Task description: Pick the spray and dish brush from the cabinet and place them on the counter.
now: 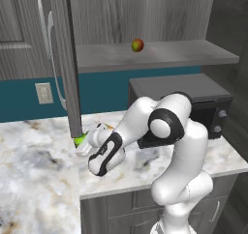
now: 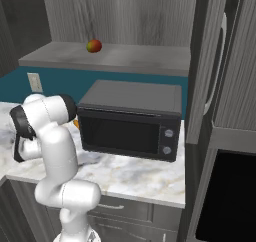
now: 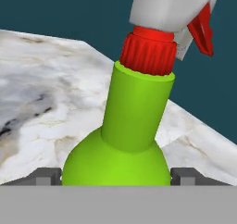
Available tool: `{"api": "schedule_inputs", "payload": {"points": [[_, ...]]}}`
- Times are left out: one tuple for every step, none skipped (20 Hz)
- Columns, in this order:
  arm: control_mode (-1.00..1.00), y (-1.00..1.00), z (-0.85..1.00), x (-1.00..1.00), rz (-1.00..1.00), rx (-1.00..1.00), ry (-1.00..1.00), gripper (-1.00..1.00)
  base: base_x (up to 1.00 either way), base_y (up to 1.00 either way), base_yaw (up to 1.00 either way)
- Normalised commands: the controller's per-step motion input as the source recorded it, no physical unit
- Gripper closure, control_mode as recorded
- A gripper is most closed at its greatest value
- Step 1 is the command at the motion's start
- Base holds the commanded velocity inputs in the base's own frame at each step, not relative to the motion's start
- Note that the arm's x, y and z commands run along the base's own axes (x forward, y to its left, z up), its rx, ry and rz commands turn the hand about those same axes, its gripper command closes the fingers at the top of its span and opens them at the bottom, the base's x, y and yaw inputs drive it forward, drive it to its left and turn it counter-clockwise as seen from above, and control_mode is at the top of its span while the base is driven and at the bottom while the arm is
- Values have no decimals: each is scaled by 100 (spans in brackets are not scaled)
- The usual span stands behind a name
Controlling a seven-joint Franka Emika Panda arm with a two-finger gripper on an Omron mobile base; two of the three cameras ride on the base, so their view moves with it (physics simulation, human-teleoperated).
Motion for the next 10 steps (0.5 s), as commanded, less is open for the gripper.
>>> {"api": "schedule_inputs", "payload": {"points": [[-100, 47, -59, 0, 7, 0, -14, 100, 0, 0, 0], [-100, 42, -69, 0, 8, 0, -12, 100, 0, 0, 0], [-100, 32, -83, 0, 7, 0, -8, 100, 0, 0, 0], [-100, 25, -93, 0, 5, 0, -3, 100, 0, 0, 0], [-100, 20, -99, -1, 3, -1, -1, 100, 0, 0, 0], [-100, 15, -98, 0, 1, -1, 0, 100, 0, 0, 0], [-100, 5, -92, 0, 0, 0, 5, 100, 0, 0, 0], [-100, 3, -92, 0, 0, 0, 4, 100, 0, 0, 0], [-100, 4, -96, -1, 0, -4, 0, 100, 0, 0, 0], [-100, 4, -93, -6, 0, -4, -1, 100, 0, 0, 0]]}}
